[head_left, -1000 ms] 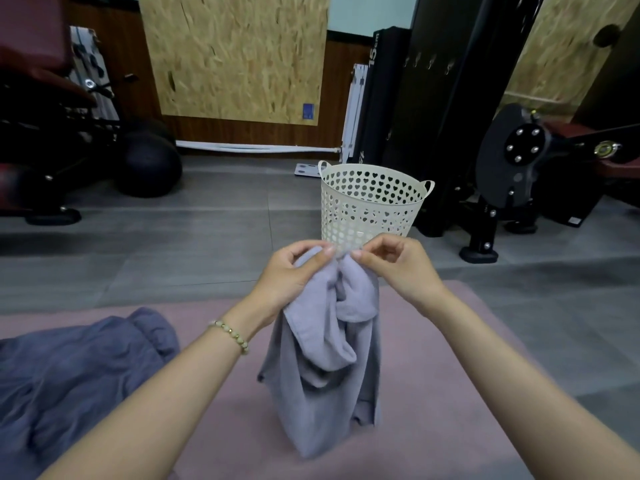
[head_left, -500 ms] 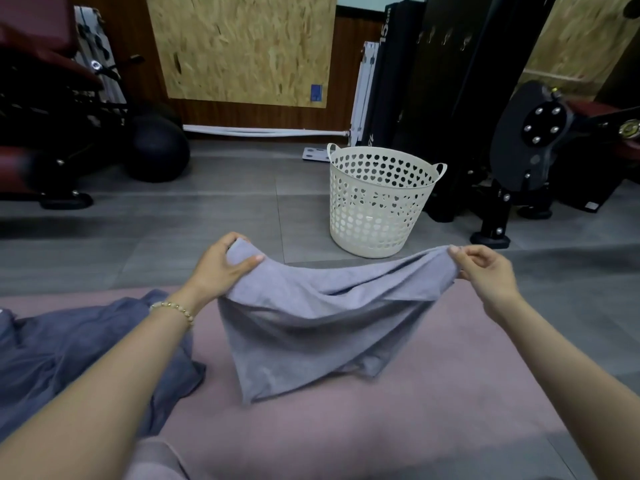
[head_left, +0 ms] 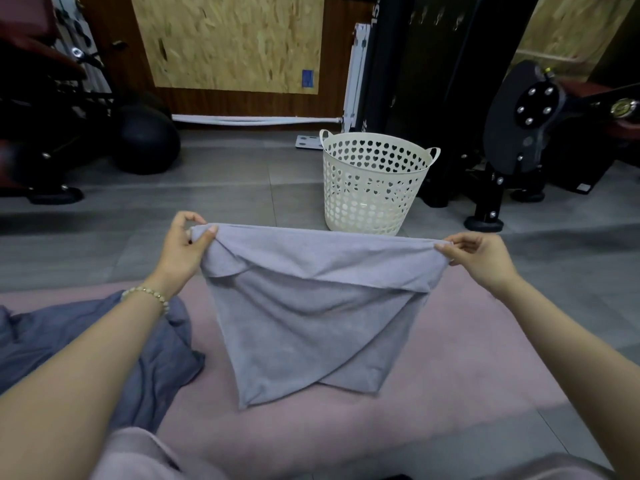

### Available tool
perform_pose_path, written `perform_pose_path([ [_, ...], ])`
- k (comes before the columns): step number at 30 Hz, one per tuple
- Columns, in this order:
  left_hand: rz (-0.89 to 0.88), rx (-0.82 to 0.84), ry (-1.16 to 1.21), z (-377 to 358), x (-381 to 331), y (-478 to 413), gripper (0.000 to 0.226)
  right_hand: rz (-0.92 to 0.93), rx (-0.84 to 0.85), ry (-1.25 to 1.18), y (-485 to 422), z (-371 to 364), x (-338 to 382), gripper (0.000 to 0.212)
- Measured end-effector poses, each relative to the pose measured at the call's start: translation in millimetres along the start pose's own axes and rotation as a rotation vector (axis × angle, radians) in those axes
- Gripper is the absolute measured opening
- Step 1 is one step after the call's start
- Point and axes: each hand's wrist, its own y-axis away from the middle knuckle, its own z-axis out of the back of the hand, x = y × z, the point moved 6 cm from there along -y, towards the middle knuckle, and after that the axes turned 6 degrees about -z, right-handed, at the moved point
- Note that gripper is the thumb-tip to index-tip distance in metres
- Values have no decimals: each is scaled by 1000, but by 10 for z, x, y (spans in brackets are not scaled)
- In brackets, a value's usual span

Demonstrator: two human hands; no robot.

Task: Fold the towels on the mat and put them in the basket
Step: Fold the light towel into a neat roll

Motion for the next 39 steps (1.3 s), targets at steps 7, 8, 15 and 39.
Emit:
perform_pose_path([
  [7,53,137,-35,52,-303,-1,5,29,81,3,119,-14,292,8],
  [8,105,207,10,-2,-354,35,4,10,142,-34,163,-68,343,8],
  [15,386,409,449,-169,-483,91,15,-92,353,-258,164,-218,529,20],
  [39,604,129,47,-1609,2724,-1044,54,-515,-31,-131,-1974,-2346,-2040,9],
])
